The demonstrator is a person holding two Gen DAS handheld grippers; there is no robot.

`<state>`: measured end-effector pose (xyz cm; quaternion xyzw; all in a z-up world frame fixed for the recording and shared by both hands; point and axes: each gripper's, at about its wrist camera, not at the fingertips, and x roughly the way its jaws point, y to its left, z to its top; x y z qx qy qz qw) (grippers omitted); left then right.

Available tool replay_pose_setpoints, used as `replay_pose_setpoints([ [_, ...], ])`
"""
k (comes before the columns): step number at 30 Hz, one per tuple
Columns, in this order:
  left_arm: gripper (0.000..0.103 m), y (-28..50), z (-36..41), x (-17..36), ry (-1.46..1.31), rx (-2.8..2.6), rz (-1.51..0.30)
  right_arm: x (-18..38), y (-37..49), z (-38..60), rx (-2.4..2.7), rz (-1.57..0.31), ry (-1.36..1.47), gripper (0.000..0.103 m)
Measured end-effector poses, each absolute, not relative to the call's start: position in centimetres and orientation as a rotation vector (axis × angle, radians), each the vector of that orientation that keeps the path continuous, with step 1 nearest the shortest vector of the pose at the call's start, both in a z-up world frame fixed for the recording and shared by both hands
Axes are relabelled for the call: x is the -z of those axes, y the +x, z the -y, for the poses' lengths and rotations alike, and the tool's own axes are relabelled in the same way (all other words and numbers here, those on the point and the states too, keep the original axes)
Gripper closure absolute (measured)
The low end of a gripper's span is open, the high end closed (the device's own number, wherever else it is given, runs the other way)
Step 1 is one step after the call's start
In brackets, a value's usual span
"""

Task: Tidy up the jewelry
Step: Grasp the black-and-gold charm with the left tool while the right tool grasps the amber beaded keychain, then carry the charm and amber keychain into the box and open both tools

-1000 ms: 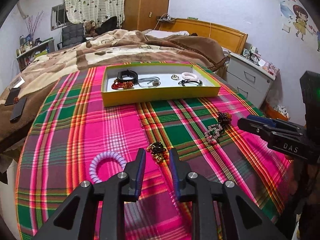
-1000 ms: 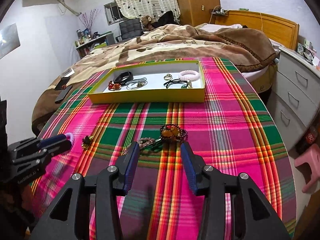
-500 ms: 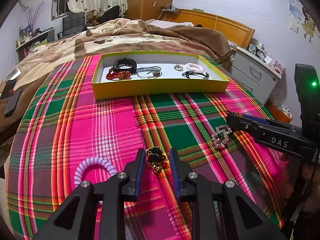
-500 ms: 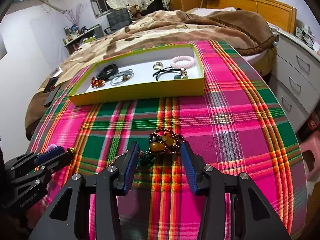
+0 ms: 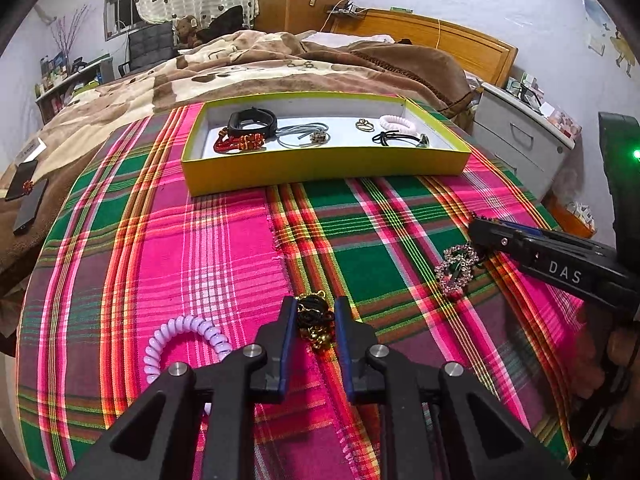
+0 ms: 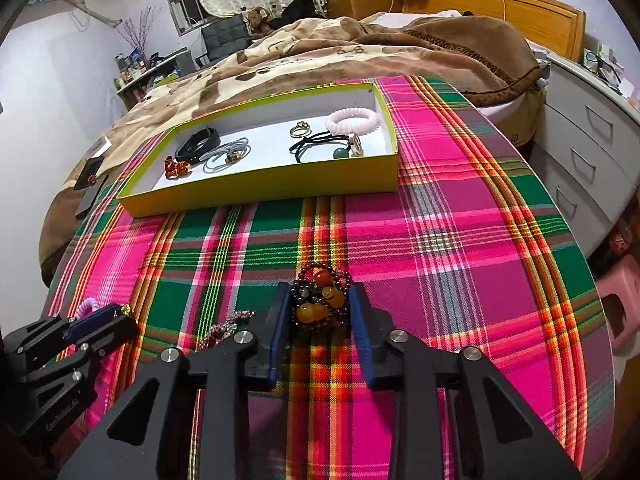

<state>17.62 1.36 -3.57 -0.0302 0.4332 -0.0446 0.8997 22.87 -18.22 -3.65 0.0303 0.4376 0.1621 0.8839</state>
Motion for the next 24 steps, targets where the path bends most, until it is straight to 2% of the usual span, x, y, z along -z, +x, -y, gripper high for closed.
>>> replay_pose_setpoints([
  [10,0.087,16.7,-1.4,3.1,-0.071,0.123,-0.865,3.2,21.8,19.1,-0.349,-0.893,0.080,0.078],
  [11,0.087,16.6,-1.3,3.0,-0.070,0.126,-0.861,3.2,21.6,19.2,-0.351,-0.889,0.082,0.081],
  [24,0.087,14.3,-0.9,0.9,-0.087,0.178,-0.788,1.6,19.8,19.8,-0.368,-0.846,0.088,0.081],
])
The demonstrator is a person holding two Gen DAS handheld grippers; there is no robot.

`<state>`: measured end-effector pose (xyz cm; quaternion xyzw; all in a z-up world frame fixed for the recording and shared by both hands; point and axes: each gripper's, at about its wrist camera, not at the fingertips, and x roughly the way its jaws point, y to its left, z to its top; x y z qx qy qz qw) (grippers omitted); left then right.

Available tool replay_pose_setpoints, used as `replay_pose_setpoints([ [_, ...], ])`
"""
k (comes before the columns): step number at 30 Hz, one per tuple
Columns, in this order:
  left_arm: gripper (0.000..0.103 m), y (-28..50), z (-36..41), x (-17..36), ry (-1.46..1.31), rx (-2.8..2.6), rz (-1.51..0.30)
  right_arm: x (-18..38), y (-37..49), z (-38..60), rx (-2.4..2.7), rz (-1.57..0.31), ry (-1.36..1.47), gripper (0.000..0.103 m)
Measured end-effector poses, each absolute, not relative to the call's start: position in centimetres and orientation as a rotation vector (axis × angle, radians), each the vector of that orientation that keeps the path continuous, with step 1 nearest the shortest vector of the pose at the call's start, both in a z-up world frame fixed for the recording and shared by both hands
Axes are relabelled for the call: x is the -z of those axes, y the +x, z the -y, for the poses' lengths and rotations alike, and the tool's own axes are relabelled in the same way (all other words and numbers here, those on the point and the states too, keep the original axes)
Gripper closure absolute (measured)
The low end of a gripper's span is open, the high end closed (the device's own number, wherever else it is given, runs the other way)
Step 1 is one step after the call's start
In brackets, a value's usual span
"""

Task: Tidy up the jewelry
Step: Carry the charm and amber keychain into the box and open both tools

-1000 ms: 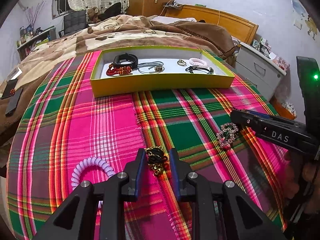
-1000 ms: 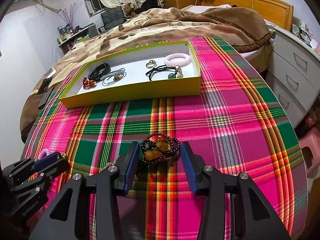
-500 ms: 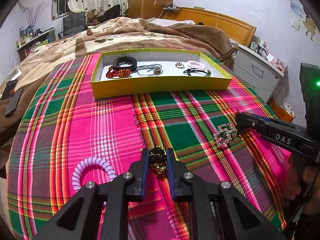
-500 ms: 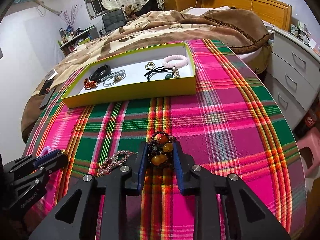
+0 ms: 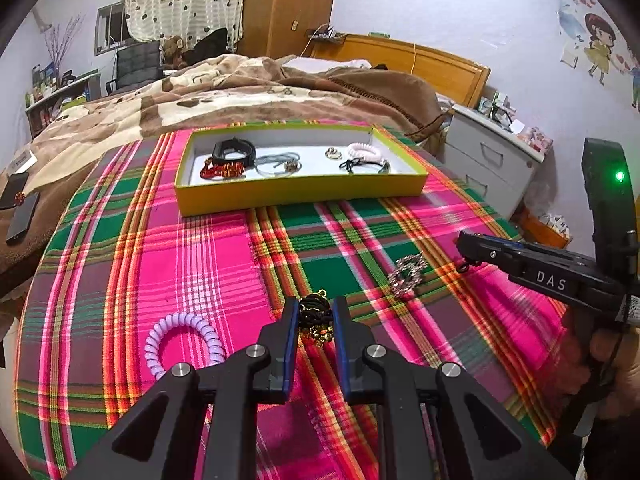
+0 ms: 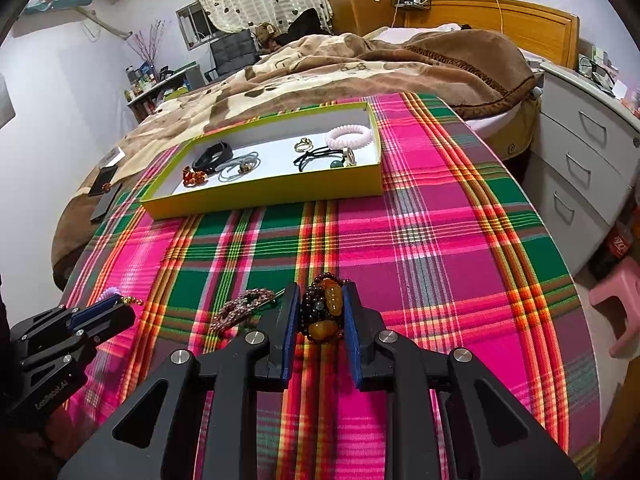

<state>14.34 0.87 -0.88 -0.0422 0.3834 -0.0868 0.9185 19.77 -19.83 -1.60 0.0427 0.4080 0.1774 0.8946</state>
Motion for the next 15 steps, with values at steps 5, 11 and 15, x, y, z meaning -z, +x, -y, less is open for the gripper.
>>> replay_pose_setpoints([
  [5,0.087,13.3,-0.8,-0.6,-0.088,0.193,-0.744,0.4,18.7,20.0,-0.379,-0.817,0.088,0.081],
  [11,0.087,12.4,-0.7,-1.6,-0.090,0.208,-0.717,-0.7,17.8,19.9,-0.394,-0.791,0.083,0.081],
  [15,0.087,12.3,-0.8,-1.9,-0.093,0.209,-0.714,-1.2,17.6,19.8,-0.398,-0.781,0.080,0.081],
])
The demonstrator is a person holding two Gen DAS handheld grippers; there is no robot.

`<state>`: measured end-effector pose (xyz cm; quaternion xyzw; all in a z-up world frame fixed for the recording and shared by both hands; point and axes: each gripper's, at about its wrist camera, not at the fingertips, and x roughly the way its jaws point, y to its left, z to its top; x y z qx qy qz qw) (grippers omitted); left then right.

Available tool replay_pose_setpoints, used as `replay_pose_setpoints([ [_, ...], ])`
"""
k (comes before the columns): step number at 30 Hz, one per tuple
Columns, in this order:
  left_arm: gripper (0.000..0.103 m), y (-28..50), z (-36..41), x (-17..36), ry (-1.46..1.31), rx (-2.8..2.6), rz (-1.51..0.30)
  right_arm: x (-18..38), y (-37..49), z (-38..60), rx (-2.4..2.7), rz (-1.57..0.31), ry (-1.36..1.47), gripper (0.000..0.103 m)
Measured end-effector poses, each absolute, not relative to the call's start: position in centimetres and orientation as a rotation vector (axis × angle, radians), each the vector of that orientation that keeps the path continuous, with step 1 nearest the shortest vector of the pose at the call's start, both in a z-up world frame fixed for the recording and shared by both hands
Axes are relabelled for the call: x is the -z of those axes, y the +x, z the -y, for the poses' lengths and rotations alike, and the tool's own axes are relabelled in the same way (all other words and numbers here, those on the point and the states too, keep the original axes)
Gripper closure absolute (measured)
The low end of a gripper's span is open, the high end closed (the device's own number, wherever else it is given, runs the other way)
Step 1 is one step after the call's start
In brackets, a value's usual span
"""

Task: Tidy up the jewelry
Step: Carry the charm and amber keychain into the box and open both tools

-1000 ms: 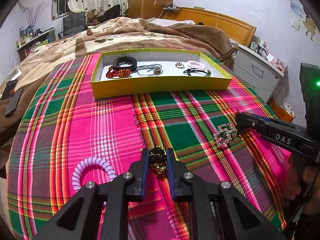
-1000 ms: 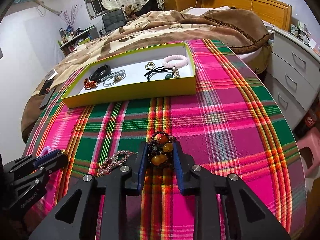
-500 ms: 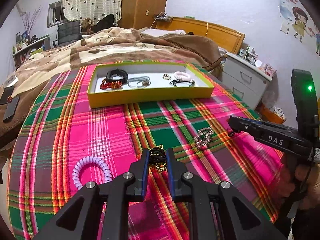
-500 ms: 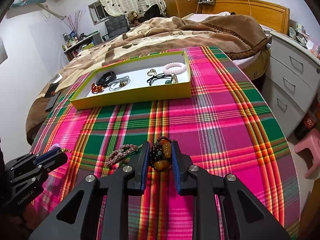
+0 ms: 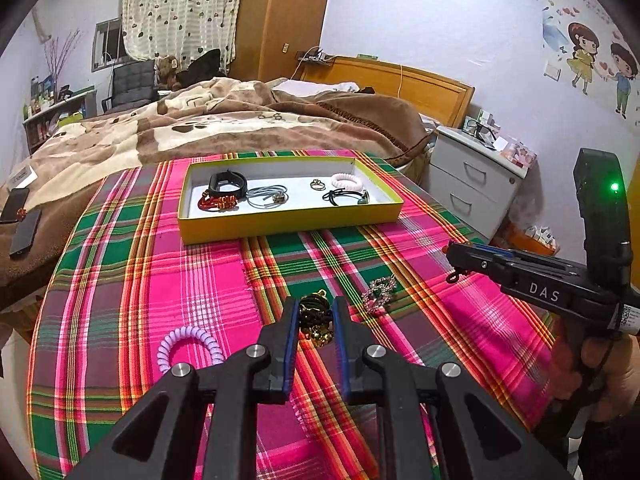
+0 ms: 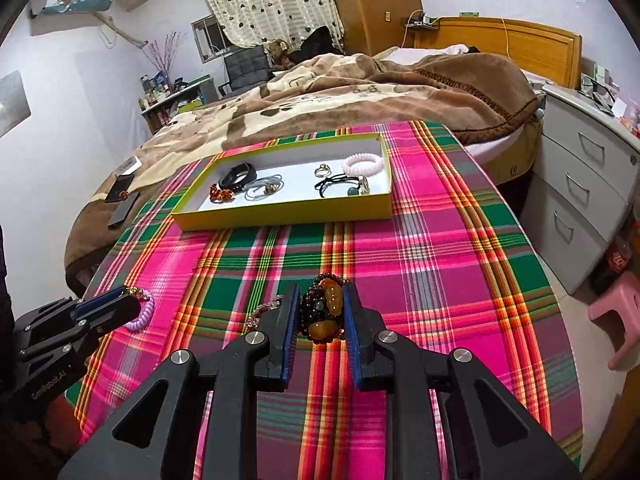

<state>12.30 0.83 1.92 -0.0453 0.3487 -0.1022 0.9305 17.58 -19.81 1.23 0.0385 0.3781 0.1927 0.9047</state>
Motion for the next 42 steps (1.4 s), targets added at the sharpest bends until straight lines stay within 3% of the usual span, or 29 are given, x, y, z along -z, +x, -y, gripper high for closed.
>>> replay_pose_setpoints([
  [29,0.087,23.4,-3.6,-3.3,-0.036,0.173,-0.699,-3.5,25.8,15.8,-0.472,-0.742,0.029,0.081],
  [42,0.087,30.4,-4.7,-1.3,-0.039,0.155,-0.745,-0.9,32.6,12.8,-0.498,-0.799,-0.008,0.081],
])
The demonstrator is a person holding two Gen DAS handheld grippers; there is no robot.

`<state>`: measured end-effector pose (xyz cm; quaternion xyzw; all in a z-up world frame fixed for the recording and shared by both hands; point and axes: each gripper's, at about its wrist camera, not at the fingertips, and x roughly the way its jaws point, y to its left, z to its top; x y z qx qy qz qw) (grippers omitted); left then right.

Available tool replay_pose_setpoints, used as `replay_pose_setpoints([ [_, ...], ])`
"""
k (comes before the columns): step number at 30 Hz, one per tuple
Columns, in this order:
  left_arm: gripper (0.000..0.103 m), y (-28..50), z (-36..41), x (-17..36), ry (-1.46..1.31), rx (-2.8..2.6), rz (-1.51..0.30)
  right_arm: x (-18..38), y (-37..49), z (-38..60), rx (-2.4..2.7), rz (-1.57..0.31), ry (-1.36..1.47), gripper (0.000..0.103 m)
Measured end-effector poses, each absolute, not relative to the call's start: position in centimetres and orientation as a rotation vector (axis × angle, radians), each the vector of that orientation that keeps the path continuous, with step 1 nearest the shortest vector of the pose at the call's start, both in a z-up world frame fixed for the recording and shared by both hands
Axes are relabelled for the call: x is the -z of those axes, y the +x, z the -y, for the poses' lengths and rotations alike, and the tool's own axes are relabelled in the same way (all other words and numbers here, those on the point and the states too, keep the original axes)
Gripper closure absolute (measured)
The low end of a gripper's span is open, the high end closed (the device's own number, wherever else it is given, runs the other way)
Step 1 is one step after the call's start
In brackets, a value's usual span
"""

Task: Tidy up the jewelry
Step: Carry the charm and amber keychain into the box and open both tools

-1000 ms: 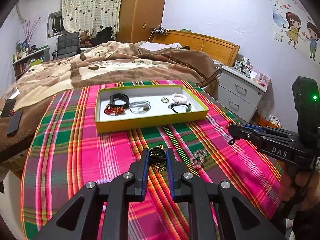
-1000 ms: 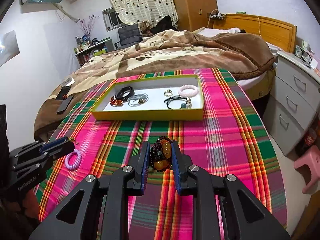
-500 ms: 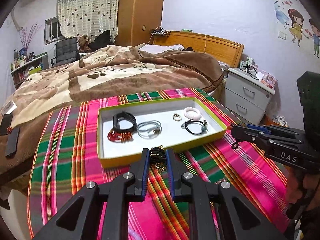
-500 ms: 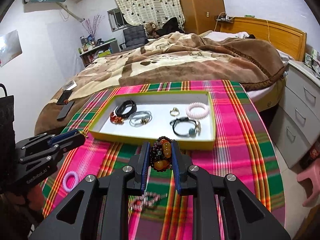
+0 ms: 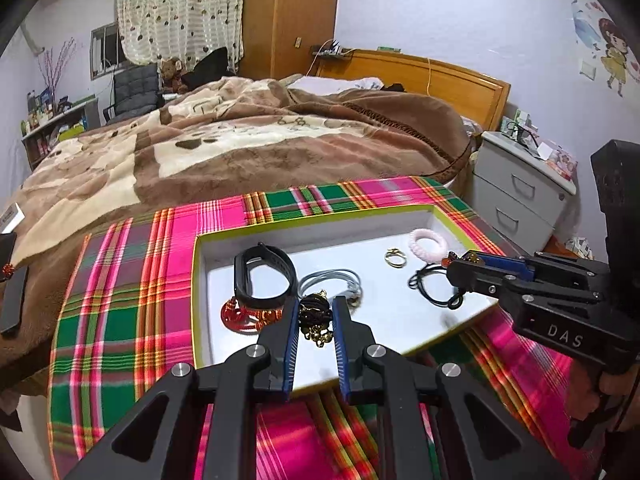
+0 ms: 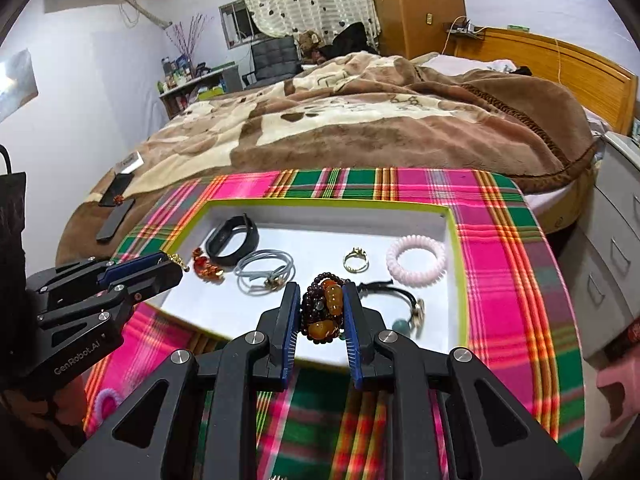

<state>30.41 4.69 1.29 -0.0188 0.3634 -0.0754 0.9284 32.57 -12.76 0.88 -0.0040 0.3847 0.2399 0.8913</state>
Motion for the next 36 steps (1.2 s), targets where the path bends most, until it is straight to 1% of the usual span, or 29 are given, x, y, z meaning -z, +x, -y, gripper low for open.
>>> replay_pose_setpoints([
  [14,0.087,33.9,-5.4,2.4,-0.045,0.133,-0.835,2.7,36.7,10.7,-0.503,-0.885,-0.036,0.081],
  [25,0.086,34.4,-5.3,2.9,-0.038,0.131,-0.869,2.8,37.1,10.3,-0.501,-0.888,-0.052,0.080],
  [28,0.086,34.4,-5.3,2.9,-0.041,0.131,-0.875,2.9,37.2,10.4,-0.492,-0.886,-0.054,0.077],
  [33,0.086,34.3,-5.2,2.7,-0.047,0.134,-0.873,2.9,37.0,10.6,-0.493,-0.876,-0.056,0.075],
  [35,0.086,34.1,-5.3,2.4,-0.048,0.137,-0.864,2.6,36.8,10.8,-0.494,-0.868,-0.053,0.072],
  [36,0.086,33.9,-5.3,2.3,-0.050,0.138,-0.861,2.5,36.7,10.8,-0.495,-0.865,-0.051,0.071],
])
